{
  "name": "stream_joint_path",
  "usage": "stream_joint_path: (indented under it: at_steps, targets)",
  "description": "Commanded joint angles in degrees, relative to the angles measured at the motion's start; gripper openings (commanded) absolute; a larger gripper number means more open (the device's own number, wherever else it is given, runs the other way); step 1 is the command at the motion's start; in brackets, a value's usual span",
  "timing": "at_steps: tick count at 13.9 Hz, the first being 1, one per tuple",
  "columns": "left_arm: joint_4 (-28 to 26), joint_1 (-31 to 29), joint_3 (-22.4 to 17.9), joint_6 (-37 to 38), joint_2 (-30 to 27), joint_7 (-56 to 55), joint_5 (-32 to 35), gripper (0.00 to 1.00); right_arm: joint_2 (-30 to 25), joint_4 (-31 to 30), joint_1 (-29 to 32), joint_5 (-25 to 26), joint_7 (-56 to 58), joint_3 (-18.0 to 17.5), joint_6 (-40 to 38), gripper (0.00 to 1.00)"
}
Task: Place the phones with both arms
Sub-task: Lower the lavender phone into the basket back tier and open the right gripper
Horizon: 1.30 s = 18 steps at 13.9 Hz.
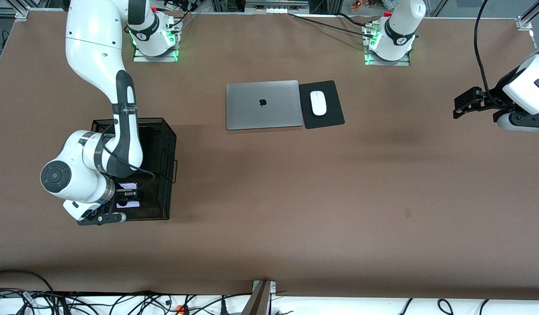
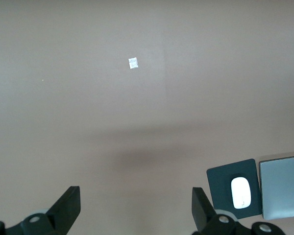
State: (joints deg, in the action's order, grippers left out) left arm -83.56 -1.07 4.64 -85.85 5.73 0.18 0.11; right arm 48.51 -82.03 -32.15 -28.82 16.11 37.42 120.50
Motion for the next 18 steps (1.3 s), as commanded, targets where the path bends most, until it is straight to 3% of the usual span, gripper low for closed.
stream_joint_path:
  at_steps: [1,2,5,8,10,14,18]
  targets:
    - [-0.02,-0.25,-0.07,1.03,-0.55,1.66,-0.02,1.0,-0.69,-0.23,0.42,-1.24,0.41,-0.33,0.17,0.92]
    - [-0.02,-0.25,-0.07,1.47,-0.46,1.66,-0.02,1.0,-0.78,-0.14,0.42,-1.24,0.41,-0.33,0.09,0.99]
    - [-0.02,-0.25,-0.15,1.47,-0.46,1.66,-0.02,1.0,-2.01,0.47,0.33,-1.06,0.67,0.11,-2.18,0.99]
    - [-0.11,-0.25,-0.24,1.56,-0.37,1.66,0.07,1.0,-4.03,5.64,0.07,-1.06,0.85,5.1,-17.08,0.99]
    - [-0.2,-0.25,-0.24,1.91,-0.37,1.75,0.07,1.0,-7.88,7.15,-0.55,-1.06,0.33,7.39,-24.76,1.0]
    - [0.07,-0.16,-0.24,2.0,-0.02,0.7,0.07,1.0,-17.99,6.8,-0.81,0.16,-4.84,7.67,-34.69,1.0]
    - [0.24,-0.16,-0.24,2.0,0.07,0.7,0.16,1.0,-22.57,6.8,-4.49,4.99,-11.79,7.93,-39.46,1.0]
